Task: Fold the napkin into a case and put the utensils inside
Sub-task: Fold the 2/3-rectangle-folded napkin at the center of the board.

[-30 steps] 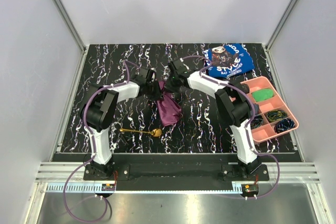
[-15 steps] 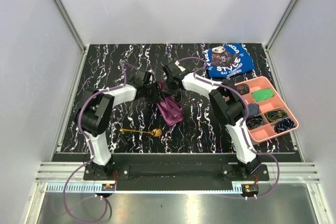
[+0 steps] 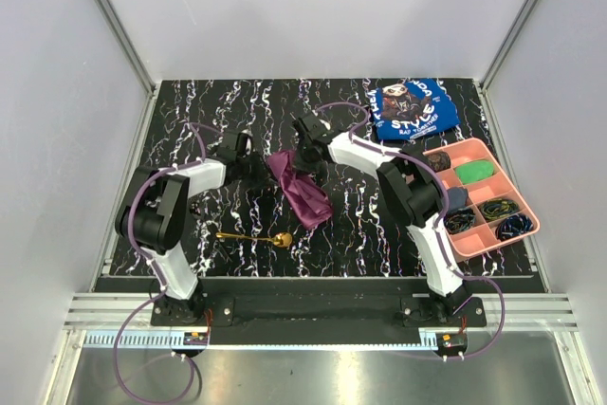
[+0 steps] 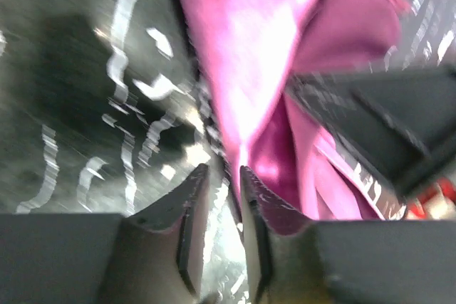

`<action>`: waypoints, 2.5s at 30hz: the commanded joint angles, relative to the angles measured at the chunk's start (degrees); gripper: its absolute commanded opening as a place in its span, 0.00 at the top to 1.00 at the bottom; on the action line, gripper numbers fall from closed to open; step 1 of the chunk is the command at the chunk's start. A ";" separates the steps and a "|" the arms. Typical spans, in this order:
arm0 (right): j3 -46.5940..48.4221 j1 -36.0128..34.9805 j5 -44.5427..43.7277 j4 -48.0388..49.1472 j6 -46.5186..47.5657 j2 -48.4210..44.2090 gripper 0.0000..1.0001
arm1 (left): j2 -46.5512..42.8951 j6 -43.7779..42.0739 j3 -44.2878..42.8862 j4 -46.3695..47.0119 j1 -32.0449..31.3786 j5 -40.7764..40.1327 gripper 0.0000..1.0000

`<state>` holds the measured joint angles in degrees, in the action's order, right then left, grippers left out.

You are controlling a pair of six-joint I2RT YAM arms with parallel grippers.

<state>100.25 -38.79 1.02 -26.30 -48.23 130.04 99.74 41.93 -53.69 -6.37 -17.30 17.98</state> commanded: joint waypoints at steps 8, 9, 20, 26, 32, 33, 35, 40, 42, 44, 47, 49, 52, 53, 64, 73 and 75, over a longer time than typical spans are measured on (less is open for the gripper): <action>3.19 -3.49 -0.66 -0.94 13.59 -2.16 0.80 | 9.24 -0.19 -8.18 2.41 1.30 2.24 0.87; 3.98 -3.75 -0.75 -2.51 15.16 -1.81 0.79 | 9.68 -0.27 -8.27 2.68 1.30 2.41 0.88; 13.04 -5.78 -3.49 -9.90 21.68 1.88 0.67 | 8.10 -0.89 -8.97 -0.22 1.74 -0.05 0.88; 13.13 -5.78 -1.81 -9.82 22.99 2.59 0.60 | 4.68 -1.85 -9.59 -3.82 2.53 0.83 0.70; 9.89 -5.69 0.72 -7.98 26.86 -2.32 0.51 | -1.56 -3.52 -8.19 -6.20 4.29 1.97 0.64; 8.58 -5.60 1.44 -7.36 27.22 -3.12 0.50 | -2.35 -3.70 -7.92 -6.11 4.47 2.23 0.62; 7.08 -4.72 5.55 -4.65 27.75 -5.05 0.47 | -3.33 -3.61 -7.57 -5.15 4.56 4.77 0.59; 2.15 -2.44 10.23 -0.68 27.84 -8.82 0.45 | -1.84 -2.56 -9.14 -1.81 4.56 8.56 0.51; -0.39 -0.95 12.95 0.99 27.84 -10.85 0.43 | -1.31 -2.04 -9.50 -0.32 4.56 9.62 0.48; -3.63 0.89 15.75 2.65 27.75 -14.54 0.39 | -0.52 -1.33 -10.20 1.18 4.21 10.93 0.40; -9.95 5.10 18.49 5.99 27.40 -19.37 0.32 | 0.54 -2.20 -12.22 -0.21 2.80 9.19 0.30; -13.74 8.01 22.95 11.85 26.18 -21.32 0.30 | 1.06 -3.17 -13.98 -1.36 1.66 6.12 0.30; -16.14 11.45 28.49 15.13 24.85 -19.48 0.36 | 3.08 -4.40 -16.97 -4.17 0.69 4.08 0.34; -16.22 11.71 28.78 15.58 24.76 -19.04 0.41 | 4.13 -4.32 -17.58 -4.35 0.60 3.91 0.35; -13.41 11.80 34.65 24.52 22.48 -11.39 0.55 | 9.94 -5.54 -26.20 -10.50 -0.10 0.31 0.41; -9.12 11.45 38.01 29.65 20.63 -5.33 0.51 | 7.75 -4.14 -23.31 -10.33 0.42 -0.75 0.57; -7.88 10.93 37.92 28.33 21.42 -4.18 0.50 | 5.82 -4.31 -21.46 -9.89 0.86 -1.54 0.62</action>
<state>87.33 -26.89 36.80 -0.89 -26.92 124.86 109.65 37.95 -77.10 -17.82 -17.15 18.83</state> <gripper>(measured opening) 0.492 0.431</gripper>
